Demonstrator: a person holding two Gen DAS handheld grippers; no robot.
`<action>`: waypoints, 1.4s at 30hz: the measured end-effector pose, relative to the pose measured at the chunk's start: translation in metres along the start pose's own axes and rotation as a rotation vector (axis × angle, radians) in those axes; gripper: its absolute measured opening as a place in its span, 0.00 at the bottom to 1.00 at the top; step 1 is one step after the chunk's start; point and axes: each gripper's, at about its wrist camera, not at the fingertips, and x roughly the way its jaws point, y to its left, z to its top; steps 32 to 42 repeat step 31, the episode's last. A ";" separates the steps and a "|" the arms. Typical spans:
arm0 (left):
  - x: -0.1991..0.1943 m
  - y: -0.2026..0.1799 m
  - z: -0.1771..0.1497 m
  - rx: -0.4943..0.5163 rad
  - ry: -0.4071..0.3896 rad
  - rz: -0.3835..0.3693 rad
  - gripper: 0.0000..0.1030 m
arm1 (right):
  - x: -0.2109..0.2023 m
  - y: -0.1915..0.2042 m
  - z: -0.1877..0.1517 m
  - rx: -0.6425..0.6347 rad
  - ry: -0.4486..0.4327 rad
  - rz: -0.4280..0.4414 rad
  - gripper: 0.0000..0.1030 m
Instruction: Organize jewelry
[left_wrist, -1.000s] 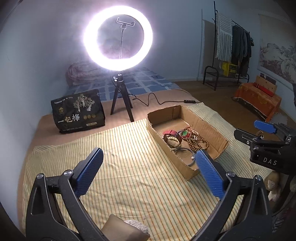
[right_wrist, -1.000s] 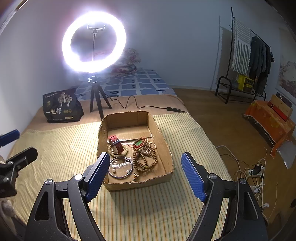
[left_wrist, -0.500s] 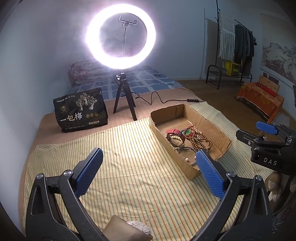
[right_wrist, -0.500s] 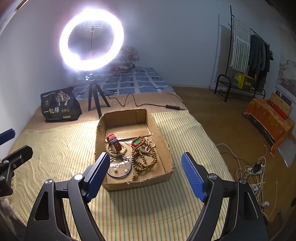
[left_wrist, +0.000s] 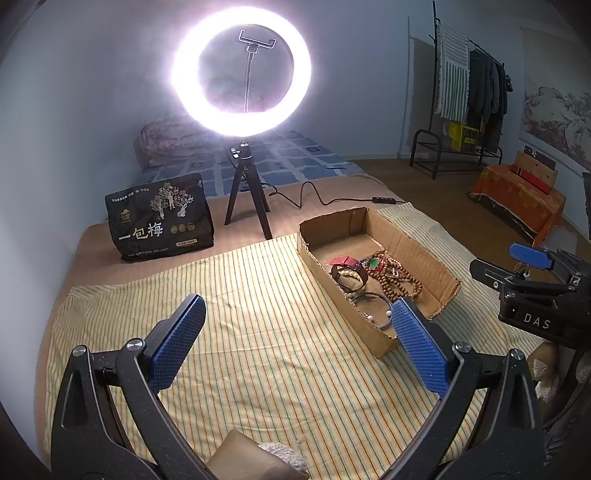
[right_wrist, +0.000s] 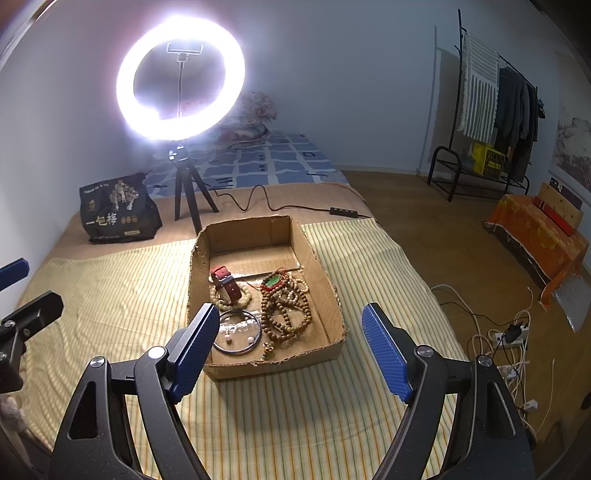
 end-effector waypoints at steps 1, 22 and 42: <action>0.000 0.000 0.000 0.000 0.000 -0.001 0.99 | 0.000 0.000 0.000 0.001 0.001 0.000 0.77; 0.000 0.000 0.000 -0.001 -0.001 0.006 1.00 | 0.001 0.000 -0.001 0.004 0.001 -0.004 0.77; -0.004 0.000 -0.001 -0.001 -0.022 0.020 1.00 | 0.001 -0.001 -0.002 0.005 0.003 -0.006 0.77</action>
